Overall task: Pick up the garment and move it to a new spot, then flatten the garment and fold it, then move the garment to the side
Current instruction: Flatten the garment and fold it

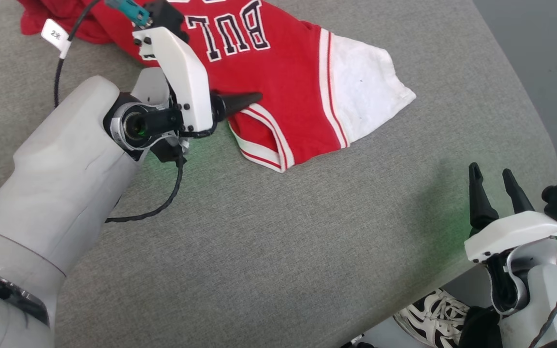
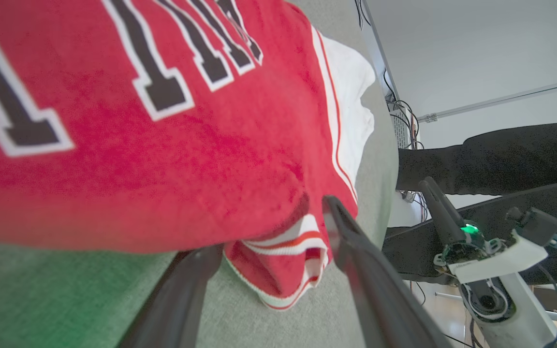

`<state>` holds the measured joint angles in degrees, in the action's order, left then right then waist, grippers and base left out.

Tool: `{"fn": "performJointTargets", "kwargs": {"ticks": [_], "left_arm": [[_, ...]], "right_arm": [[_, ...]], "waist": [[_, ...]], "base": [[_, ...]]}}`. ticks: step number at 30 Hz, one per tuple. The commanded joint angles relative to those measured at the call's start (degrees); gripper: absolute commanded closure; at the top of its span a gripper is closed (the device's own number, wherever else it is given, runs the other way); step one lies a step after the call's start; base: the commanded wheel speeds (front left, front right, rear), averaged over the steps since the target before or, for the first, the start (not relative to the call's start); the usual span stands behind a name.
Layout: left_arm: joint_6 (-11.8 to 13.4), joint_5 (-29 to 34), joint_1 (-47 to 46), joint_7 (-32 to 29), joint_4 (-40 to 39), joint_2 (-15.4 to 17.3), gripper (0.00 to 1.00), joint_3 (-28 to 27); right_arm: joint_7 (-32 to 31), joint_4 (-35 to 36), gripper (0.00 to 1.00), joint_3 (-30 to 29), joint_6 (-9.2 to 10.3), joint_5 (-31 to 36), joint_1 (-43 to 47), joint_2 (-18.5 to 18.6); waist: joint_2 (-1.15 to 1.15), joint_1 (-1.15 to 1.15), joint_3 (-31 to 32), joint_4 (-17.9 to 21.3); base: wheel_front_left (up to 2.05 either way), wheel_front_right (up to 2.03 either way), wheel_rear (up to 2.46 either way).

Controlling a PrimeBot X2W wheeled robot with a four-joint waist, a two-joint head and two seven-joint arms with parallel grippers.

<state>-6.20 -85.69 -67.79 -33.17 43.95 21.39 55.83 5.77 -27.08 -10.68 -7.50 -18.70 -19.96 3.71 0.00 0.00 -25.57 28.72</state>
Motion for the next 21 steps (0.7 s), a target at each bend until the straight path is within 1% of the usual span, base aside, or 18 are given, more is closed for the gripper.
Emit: {"fn": "performJointTargets", "kwargs": {"ticks": [1, 4, 7, 10, 13, 15, 17, 20, 21], "left_arm": [[-0.36, 0.41, -0.31, 1.06, 0.87, -0.21, 1.0, -0.02], [-0.88, 0.84, -0.64, 1.89, 2.77, -0.42, 1.0, 0.11], [-1.14, 2.33, -2.25, 1.64, 3.29, 1.53, 1.0, 0.58], [-1.28, 4.65, -3.6, 0.84, 2.12, 4.76, 1.0, 2.21], [-1.35, 9.31, -5.74, 0.07, -0.58, 9.13, 1.0, 5.42], [-1.36, 14.72, -7.91, 0.89, -2.99, 11.9, 1.0, 8.58], [-1.37, 17.13, -8.58, 2.48, -4.55, 12.2, 1.0, 9.9], [-1.38, 21.25, -8.95, 4.06, -8.37, 10.07, 1.0, 13.42], [-1.38, 21.25, -8.95, 4.06, -8.37, 10.07, 1.0, 13.42]], "right_arm": [[0.53, -0.34, 0.0, 0.06, 0.02, -0.29, 0.32, -0.28], [0.93, -0.56, 0.0, -0.87, 0.02, -0.24, 0.67, -0.33], [0.82, -0.39, 0.0, -1.75, 0.02, 0.38, 1.21, 0.03], [0.32, 0.12, 0.0, -2.23, 0.02, 0.75, 1.53, 0.36], [-0.24, 0.68, 0.0, -2.53, 0.02, 1.32, 1.63, 0.75], [-0.81, 1.31, 0.0, -2.47, 0.02, 1.52, 1.52, 0.89], [-1.27, 1.89, 0.0, -2.41, 0.02, 1.82, 1.3, 0.99], [-1.98, 2.54, 0.0, -1.96, 0.02, 1.86, 0.95, 0.87], [-1.98, 2.54, 0.0, -1.96, 0.02, 1.86, 0.95, 0.87]], "waist": [[0.0, 0.0, 0.09, 0.13], [0.0, 0.0, 0.65, -0.59], [0.0, 0.0, 1.58, -2.23], [0.0, 0.0, 2.78, -4.32], [0.0, 0.0, 4.03, -6.37], [0.0, 0.0, 4.55, -7.38], [0.0, 0.0, 4.87, -8.2], [0.0, 0.0, 4.84, -8.9], [0.0, 0.0, 4.84, -8.9]], "base": [[0.0, 0.0, 0.0], [0.0, 0.0, 0.0], [0.0, 0.0, 0.0], [0.0, 0.0, 0.0], [0.0, 0.0, 0.0], [0.0, 0.0, 0.0], [0.0, 0.0, 0.0], [0.0, 0.0, 0.0], [0.0, 0.0, 0.0]]}}
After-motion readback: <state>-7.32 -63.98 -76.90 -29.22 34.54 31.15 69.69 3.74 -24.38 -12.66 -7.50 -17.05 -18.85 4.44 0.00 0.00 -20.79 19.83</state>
